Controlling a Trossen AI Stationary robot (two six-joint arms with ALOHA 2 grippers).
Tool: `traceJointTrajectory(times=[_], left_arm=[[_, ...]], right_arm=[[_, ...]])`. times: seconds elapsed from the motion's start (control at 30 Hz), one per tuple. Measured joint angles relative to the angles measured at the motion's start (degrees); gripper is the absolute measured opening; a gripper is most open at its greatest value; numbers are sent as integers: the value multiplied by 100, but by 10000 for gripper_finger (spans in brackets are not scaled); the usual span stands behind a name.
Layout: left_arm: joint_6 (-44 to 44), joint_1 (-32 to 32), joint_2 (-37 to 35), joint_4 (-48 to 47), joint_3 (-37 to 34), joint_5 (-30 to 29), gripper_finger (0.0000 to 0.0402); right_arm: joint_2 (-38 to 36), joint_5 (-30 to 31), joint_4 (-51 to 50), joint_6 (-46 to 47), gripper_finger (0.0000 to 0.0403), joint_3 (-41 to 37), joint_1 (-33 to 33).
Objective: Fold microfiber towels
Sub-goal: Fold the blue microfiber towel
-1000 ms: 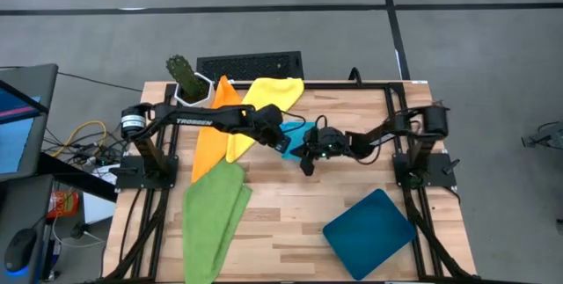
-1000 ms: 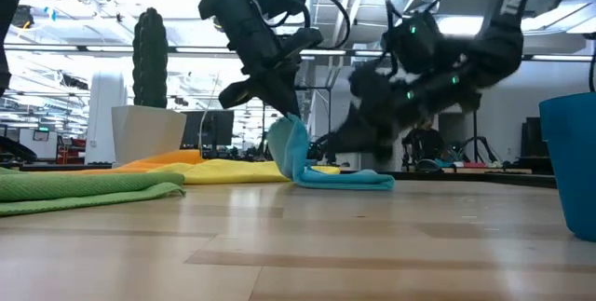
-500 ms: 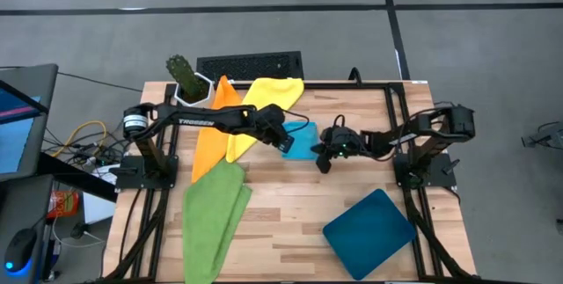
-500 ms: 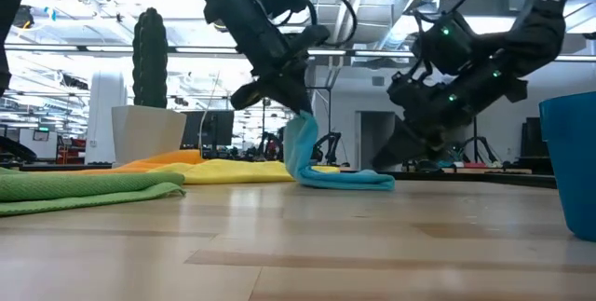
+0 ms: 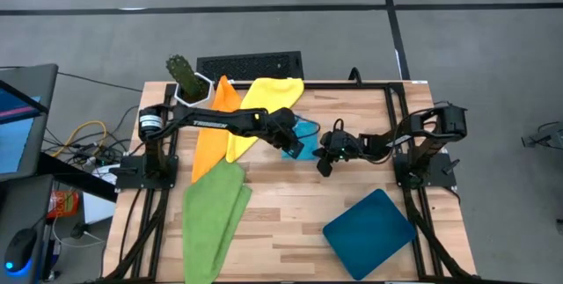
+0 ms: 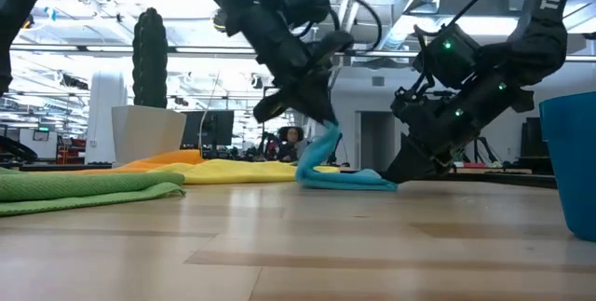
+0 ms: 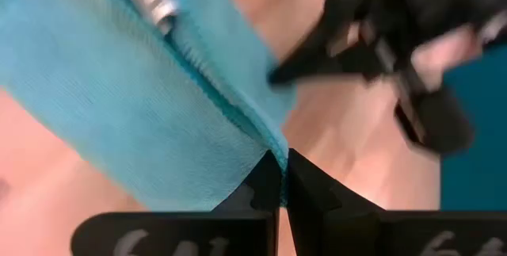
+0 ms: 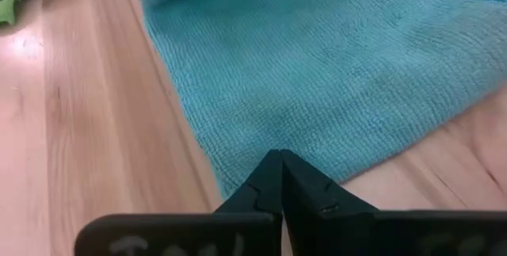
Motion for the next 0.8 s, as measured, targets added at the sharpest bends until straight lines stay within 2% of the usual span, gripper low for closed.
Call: traceJointTrajectory(times=[0.07,0.33,0.47,0.8], left_arm=[[80,5,-4,-135,95,-96,0],[187,-4,147,-135,163,235,0],[128,-48,337,5,174,393,0],[-58,-65,462,564,178,292,0]], right_arm=[[2,4,8,0,29,0,0],[13,-18,83,-27,22,-2,2],[15,-33,99,-33,26,-4,-2],[15,-35,104,-39,25,-7,2]])
